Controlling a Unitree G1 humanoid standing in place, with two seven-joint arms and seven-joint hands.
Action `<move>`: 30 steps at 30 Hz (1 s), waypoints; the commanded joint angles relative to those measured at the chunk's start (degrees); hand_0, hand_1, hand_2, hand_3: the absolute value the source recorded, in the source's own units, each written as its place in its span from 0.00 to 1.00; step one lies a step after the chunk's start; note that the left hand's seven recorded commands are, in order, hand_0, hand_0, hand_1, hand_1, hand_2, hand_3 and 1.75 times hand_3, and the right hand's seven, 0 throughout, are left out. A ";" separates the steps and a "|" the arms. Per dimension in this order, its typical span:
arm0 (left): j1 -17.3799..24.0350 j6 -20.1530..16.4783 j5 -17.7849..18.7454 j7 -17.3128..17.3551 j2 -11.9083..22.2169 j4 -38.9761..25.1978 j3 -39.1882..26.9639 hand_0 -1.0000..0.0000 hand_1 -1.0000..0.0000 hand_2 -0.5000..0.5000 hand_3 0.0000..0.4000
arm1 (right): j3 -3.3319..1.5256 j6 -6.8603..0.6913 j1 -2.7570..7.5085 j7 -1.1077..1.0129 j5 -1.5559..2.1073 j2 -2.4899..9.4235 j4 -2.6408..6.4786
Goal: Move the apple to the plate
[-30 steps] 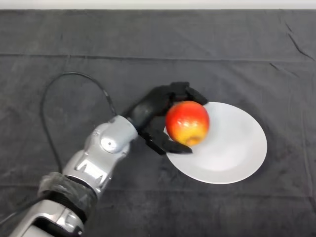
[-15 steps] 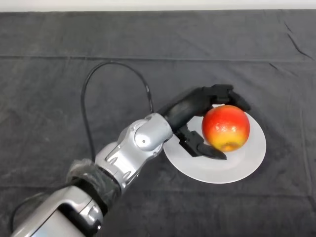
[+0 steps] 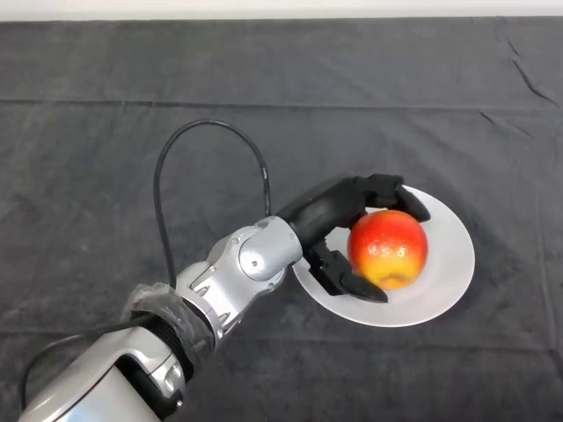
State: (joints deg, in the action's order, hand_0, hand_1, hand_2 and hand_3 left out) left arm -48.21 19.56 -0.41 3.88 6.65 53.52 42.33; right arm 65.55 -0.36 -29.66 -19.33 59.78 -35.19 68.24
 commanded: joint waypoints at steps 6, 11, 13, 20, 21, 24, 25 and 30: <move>-4.99 1.75 -0.29 -2.61 0.35 3.47 2.15 1.00 1.00 0.50 0.00 | 0.27 -0.24 0.92 0.25 0.71 -1.19 -1.33; -5.89 1.80 -0.25 -2.84 0.74 4.04 2.38 1.00 1.00 0.50 0.00 | 0.29 -0.23 0.89 0.20 0.72 -1.24 -1.22; -6.43 1.68 0.00 -2.33 1.28 3.78 1.97 1.00 1.00 0.50 0.00 | 0.30 -0.23 0.88 0.18 0.73 -1.25 -1.19; -7.97 2.95 1.86 0.85 6.11 1.76 -2.38 1.00 1.00 0.50 0.00 | 0.32 -0.22 0.86 0.12 0.74 -1.29 -1.09; -8.03 3.32 2.09 1.04 6.71 1.70 -3.07 1.00 1.00 0.50 0.00 | 0.32 -0.21 0.86 0.12 0.74 -1.30 -1.09; -8.21 4.39 3.06 1.64 8.74 1.55 -5.64 1.00 1.00 0.50 0.00 | 0.32 -0.21 0.85 0.10 0.74 -1.31 -1.06; -8.27 4.64 3.41 1.80 9.36 1.49 -6.49 1.00 1.00 0.50 0.00 | 0.32 -0.21 0.85 0.09 0.74 -1.31 -1.05; -8.44 5.77 5.84 2.77 13.25 1.11 -11.80 1.00 1.00 0.50 0.00 | 0.32 -0.20 0.84 0.07 0.73 -1.32 -1.03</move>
State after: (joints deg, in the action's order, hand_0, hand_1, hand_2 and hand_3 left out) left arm -54.10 24.30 4.36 6.12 17.51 55.44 30.83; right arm 65.56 -0.36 -29.67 -19.33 59.79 -35.19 68.24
